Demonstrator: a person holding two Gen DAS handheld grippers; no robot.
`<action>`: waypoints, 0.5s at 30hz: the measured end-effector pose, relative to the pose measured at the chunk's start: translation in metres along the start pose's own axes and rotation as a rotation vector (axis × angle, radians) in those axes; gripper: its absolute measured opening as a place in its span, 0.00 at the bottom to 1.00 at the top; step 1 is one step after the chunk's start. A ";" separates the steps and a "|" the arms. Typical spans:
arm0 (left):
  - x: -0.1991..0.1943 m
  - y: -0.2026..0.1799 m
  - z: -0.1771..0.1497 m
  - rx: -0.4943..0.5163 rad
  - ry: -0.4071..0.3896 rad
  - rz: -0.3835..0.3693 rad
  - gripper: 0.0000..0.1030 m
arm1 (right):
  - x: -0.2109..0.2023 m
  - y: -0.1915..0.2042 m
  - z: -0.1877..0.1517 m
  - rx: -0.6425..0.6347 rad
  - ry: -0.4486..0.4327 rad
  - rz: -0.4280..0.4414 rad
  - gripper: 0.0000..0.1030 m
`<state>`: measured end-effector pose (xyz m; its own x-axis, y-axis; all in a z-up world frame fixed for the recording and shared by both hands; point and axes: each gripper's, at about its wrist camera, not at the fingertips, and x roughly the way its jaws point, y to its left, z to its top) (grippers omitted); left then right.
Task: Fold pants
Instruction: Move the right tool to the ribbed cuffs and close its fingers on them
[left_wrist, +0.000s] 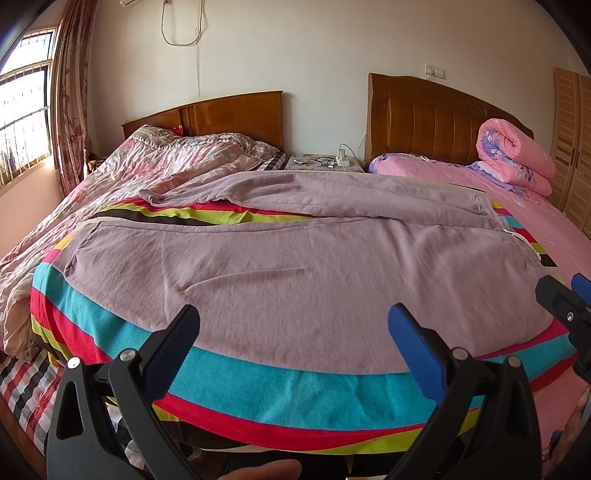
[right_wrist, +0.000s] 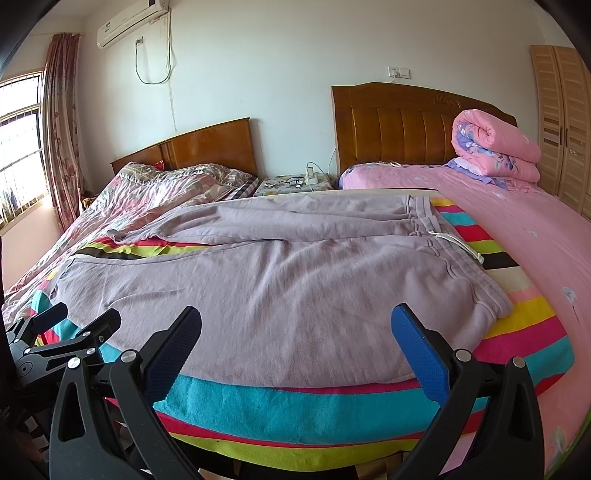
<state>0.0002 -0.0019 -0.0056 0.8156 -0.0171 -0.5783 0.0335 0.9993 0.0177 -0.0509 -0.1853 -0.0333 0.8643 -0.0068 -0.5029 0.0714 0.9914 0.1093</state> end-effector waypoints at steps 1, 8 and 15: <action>0.003 0.000 0.001 0.001 0.018 -0.020 0.99 | 0.003 -0.002 0.002 -0.004 0.004 0.011 0.96; 0.037 0.018 0.048 0.001 0.077 -0.109 0.99 | 0.056 -0.032 0.044 -0.070 0.060 0.068 0.96; 0.144 0.045 0.124 -0.149 0.331 -0.352 0.99 | 0.175 -0.073 0.128 -0.126 0.182 0.152 0.96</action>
<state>0.1904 0.0369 0.0132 0.5419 -0.3665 -0.7563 0.1712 0.9292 -0.3276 0.1589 -0.2759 -0.0198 0.7555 0.1558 -0.6364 -0.1251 0.9877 0.0933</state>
